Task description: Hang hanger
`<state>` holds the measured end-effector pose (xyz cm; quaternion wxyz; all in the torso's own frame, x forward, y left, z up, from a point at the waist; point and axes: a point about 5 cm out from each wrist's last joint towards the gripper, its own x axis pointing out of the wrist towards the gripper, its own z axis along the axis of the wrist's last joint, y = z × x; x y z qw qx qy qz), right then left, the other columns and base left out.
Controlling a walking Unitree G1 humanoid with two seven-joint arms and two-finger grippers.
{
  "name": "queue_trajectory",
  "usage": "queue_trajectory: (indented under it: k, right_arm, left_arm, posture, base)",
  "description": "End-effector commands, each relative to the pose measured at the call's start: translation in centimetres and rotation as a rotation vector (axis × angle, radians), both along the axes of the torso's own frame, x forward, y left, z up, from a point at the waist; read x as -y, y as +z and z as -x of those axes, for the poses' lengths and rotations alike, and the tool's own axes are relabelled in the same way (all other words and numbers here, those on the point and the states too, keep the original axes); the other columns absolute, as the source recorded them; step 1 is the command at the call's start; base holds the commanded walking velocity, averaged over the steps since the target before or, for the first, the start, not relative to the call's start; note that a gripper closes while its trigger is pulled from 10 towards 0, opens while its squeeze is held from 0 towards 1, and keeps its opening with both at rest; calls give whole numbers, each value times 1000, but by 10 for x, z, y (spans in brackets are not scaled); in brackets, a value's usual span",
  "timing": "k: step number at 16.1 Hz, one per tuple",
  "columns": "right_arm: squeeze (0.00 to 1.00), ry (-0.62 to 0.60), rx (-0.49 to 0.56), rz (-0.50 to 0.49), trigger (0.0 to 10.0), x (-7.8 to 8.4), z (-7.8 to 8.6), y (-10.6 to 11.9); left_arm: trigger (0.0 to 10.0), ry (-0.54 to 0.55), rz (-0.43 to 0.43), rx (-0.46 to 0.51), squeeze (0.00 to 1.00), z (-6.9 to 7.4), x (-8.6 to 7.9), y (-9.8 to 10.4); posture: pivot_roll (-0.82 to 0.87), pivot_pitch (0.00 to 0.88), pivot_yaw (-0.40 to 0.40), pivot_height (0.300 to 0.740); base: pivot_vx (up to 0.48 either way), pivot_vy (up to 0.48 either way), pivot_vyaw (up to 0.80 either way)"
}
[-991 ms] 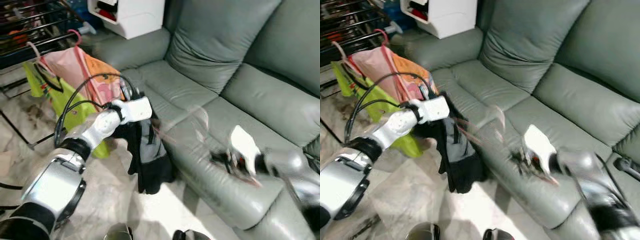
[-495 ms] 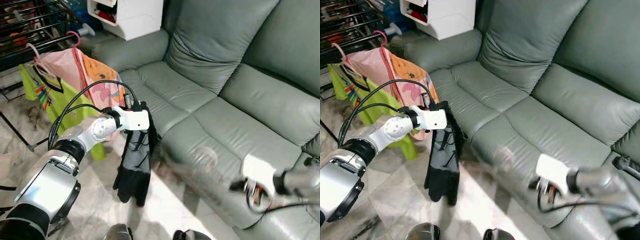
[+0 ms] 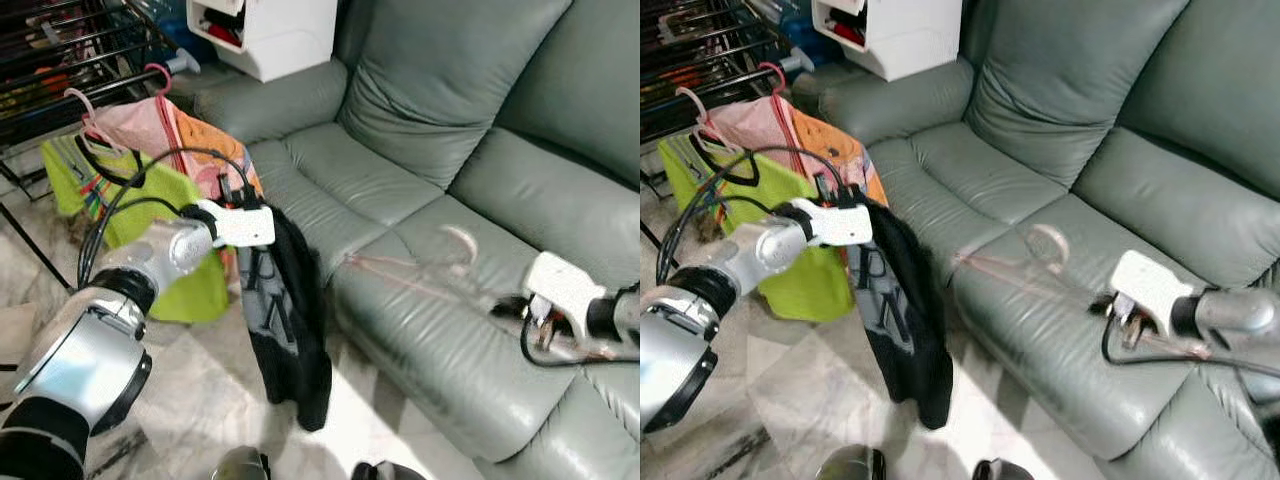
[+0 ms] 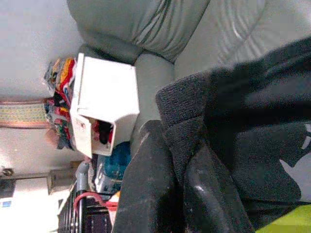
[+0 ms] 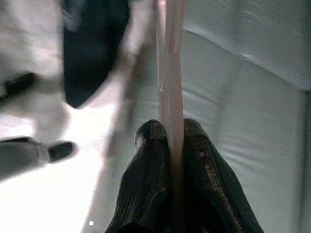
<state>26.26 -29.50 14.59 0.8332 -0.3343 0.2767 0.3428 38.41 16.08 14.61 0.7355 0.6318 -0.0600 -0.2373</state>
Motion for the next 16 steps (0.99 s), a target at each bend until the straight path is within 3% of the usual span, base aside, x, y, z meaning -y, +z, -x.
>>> queue_trajectory:
  k: [1,3,5,6,8,11,14,16]
  right_arm:
    - [0,25,-3,86,10000,5,1,-2]
    - [0,-7,41,121,10000,9,-3,-1]
    - [0,-112,251,20,10000,2,-28,15]
    - [0,-74,270,-25,10000,-5,-29,16]
    - [0,16,248,-105,10000,-21,-25,12]
    - [0,48,175,-238,10000,-35,-19,7]
    - [0,78,86,-395,10000,-47,-12,4]
    - [0,84,28,-432,10000,-50,-8,0]
  left_arm:
    - [10000,-46,41,-14,0,-1,5,8]
    - [10000,-116,57,-54,0,5,11,4]
    - [10000,-213,69,-81,0,14,23,-6]
    - [10000,-209,71,-81,0,14,24,-7]
    - [10000,-216,84,-80,0,14,26,-7]
    - [10000,-210,103,-70,0,12,28,-3]
    - [10000,-217,152,-61,0,11,32,2]
    - [10000,-244,161,-47,0,12,36,4]
  posture:
    - [-65,27,38,740]
    - [-64,27,39,740]
    - [-63,33,38,740]
    - [-63,33,38,740]
    - [-66,36,37,740]
    - [-64,39,37,740]
    - [-64,42,40,740]
    - [-64,42,40,740]
  base:
    - [0,0,0]
    - [0,0,0]
    - [0,0,0]
    - [0,0,0]
    - [0,0,0]
    - [0,0,0]
    - [0,0,0]
    - [0,0,0]
